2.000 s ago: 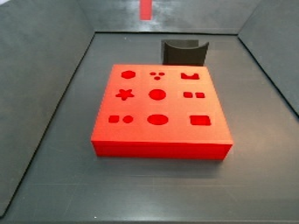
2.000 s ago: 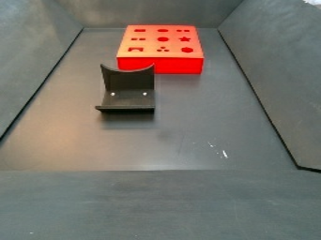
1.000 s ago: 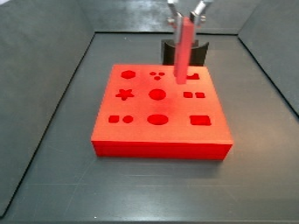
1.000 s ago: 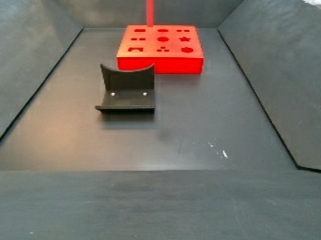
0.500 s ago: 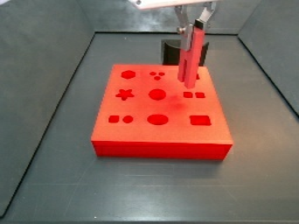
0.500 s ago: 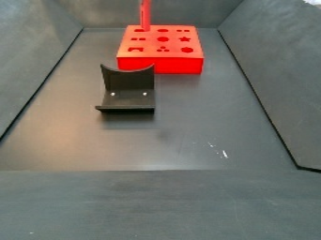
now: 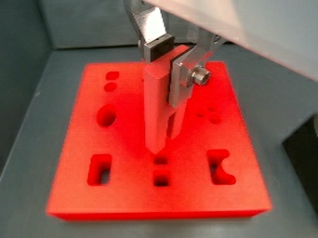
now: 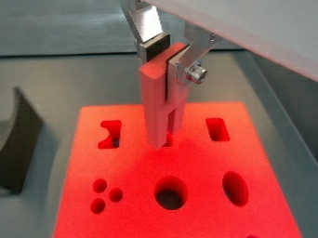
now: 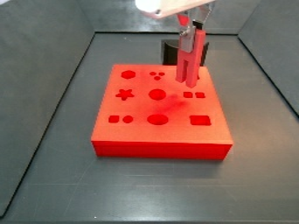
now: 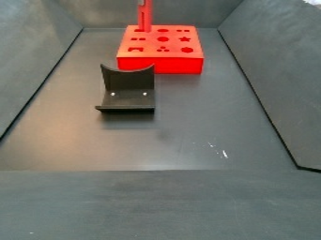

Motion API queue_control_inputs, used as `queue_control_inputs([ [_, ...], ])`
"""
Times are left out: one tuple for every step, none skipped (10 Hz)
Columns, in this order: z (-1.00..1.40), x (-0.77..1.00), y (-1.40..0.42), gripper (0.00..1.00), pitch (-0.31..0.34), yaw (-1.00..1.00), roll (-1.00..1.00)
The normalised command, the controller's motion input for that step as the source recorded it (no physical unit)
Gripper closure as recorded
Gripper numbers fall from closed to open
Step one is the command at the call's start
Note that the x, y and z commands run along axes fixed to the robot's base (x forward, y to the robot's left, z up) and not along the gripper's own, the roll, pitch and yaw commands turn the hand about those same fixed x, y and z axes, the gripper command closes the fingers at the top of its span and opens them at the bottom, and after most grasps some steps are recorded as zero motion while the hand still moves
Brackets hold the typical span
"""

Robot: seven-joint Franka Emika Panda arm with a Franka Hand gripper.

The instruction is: Insert the double-square object.

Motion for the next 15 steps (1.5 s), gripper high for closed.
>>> queue_control_inputs([
  [0.00, 0.09, 0.00, 1.00, 0.000, 0.89, 0.23],
  [0.00, 0.08, 0.00, 1.00, 0.000, 0.89, 0.22],
  [0.00, 0.10, 0.00, 1.00, 0.000, 0.87, 0.24],
  [0.00, 0.16, 0.00, 1.00, 0.000, 0.84, 0.25],
  [0.00, 0.14, 0.00, 1.00, 0.000, 0.86, 0.24],
  [0.00, 0.14, 0.00, 1.00, 0.000, 0.86, 0.23],
  [0.00, 0.17, 0.00, 1.00, 0.000, 0.84, 0.20],
  [0.00, 0.21, -0.06, 1.00, 0.000, 0.81, 0.16],
  [0.00, 0.24, -0.06, 1.00, 0.000, 0.80, 0.16],
  [0.00, 0.30, -0.20, 1.00, 0.000, 0.67, 0.16],
  [-0.08, 0.63, -0.33, 1.00, 0.143, 0.00, 0.15],
  [-0.19, 0.31, -0.16, 1.00, 0.083, -0.57, 0.12],
  [-0.25, -0.01, -0.03, 1.00, 0.019, -1.00, 0.09],
  [-0.24, -0.06, 0.00, 1.00, 0.027, -1.00, 0.09],
  [-0.14, -0.08, 0.00, 1.00, 0.080, -1.00, 0.08],
])
